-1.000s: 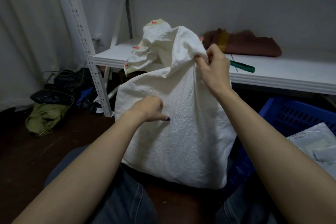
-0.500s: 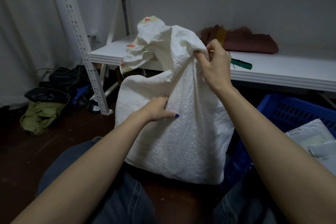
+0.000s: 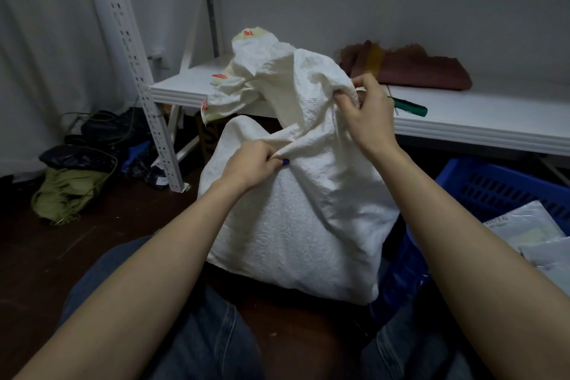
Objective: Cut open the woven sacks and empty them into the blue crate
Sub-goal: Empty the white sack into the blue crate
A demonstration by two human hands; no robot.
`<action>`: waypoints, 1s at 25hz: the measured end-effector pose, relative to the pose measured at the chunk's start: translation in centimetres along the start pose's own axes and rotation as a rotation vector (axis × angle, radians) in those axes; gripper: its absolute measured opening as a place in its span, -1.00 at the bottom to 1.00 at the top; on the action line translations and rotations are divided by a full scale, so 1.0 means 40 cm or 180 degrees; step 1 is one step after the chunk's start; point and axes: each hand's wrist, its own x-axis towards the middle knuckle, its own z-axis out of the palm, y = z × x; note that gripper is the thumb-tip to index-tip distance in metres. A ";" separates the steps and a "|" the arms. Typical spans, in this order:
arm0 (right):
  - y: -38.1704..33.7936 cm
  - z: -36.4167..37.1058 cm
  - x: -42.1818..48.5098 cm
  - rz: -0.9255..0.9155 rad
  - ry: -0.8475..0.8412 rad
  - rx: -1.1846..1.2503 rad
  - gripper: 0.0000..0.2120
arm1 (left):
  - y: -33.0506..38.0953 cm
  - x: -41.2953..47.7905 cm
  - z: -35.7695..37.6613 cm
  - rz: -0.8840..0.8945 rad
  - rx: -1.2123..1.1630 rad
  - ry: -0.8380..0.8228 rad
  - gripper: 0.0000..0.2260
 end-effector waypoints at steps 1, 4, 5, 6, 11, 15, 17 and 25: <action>0.004 0.001 -0.002 0.0009 -0.0066 -0.0037 -0.85 | 0.003 -0.002 -0.010 0.0024 -0.0071 0.0088 -0.73; 0.008 0.007 -0.011 -0.0053 -0.0458 -0.0255 -0.80 | 0.016 -0.007 -0.031 0.0099 -0.0240 0.0377 -0.81; 0.009 0.012 -0.018 -0.0129 -0.0701 -0.0380 -0.79 | 0.020 -0.008 -0.034 0.0095 -0.0273 0.0465 -0.81; 0.011 0.020 -0.026 -0.0207 -0.0999 -0.0485 -0.77 | 0.023 -0.006 -0.035 0.0086 -0.0314 0.0536 -0.81; 0.013 0.067 -0.071 -0.0322 -0.2271 -0.0912 -0.44 | 0.026 0.004 -0.031 0.0022 -0.0426 0.0645 -0.81; 0.031 0.101 -0.087 -0.0556 -0.2204 -0.1449 -0.38 | 0.024 0.004 -0.020 0.0127 -0.0553 0.0638 -0.82; 0.038 0.110 -0.084 -0.0546 -0.2041 -0.1621 -0.49 | 0.020 0.004 -0.016 0.0185 -0.0527 0.0592 -0.82; 0.045 0.100 -0.039 -0.0322 -0.1545 -0.1802 -0.77 | 0.013 0.005 -0.014 -0.0078 -0.0233 0.0391 -0.77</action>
